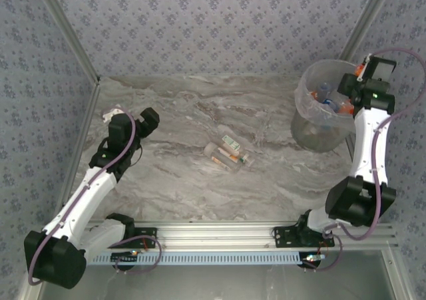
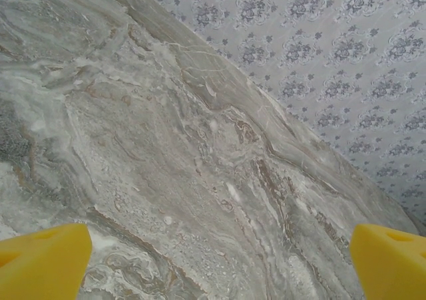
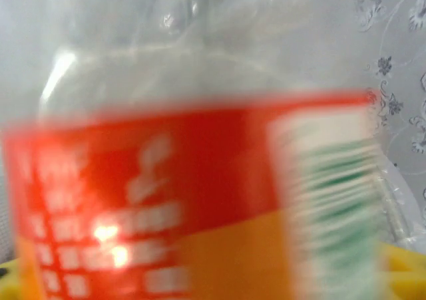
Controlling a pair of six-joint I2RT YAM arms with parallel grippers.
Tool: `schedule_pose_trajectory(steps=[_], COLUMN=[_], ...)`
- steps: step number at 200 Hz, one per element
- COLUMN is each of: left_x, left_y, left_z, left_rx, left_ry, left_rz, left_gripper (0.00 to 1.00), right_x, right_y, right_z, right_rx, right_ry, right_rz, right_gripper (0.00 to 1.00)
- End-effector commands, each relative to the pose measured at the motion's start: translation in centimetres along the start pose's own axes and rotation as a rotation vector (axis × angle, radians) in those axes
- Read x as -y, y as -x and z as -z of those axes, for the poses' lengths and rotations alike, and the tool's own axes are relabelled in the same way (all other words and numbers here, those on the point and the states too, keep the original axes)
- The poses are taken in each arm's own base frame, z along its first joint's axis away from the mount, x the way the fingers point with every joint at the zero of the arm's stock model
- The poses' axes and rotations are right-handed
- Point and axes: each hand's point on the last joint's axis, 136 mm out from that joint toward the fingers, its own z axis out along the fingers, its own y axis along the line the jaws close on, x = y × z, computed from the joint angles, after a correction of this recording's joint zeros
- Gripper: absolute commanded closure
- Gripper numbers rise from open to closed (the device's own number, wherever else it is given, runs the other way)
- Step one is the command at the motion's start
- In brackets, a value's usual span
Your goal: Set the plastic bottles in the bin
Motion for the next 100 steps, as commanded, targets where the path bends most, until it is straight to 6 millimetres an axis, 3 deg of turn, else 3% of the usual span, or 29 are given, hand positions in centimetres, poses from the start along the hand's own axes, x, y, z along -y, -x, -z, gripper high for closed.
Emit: schedule_pose_trajectory(steps=[1, 22, 55, 78, 100], left_x=[0.4, 0.6, 0.5, 0.5, 0.5], left_y=[0.2, -0.1, -0.6, -0.9, -1.3], left_z=[0.4, 0.2, -0.1, -0.5, -0.8], left_rx=[-0.020, -0.034, -0.056, -0.074, -0.088], left_ry=[-0.009, -0.027, -0.022, -0.020, -0.013], left_rz=[-0.022, -0.034, -0.023, -0.016, -0.008], left_gripper=[0.01, 0.00, 0.01, 0.01, 0.01], right_x=[1.2, -0.5, -5.2, -10.8, -17.7], right_y=[1.6, 2.2, 2.8, 2.0, -0.9], right_z=[1.3, 2.9, 6.6, 9.1, 10.7], right_rx=[0.029, 0.070, 0.145, 0.176, 0.126], right_ry=[-0.098, -0.074, -0.004, 0.157, 0.417], right_rz=[0.009, 0.019, 0.069, 0.126, 0.198], right_gripper=[0.17, 0.10, 0.06, 0.04, 0.03])
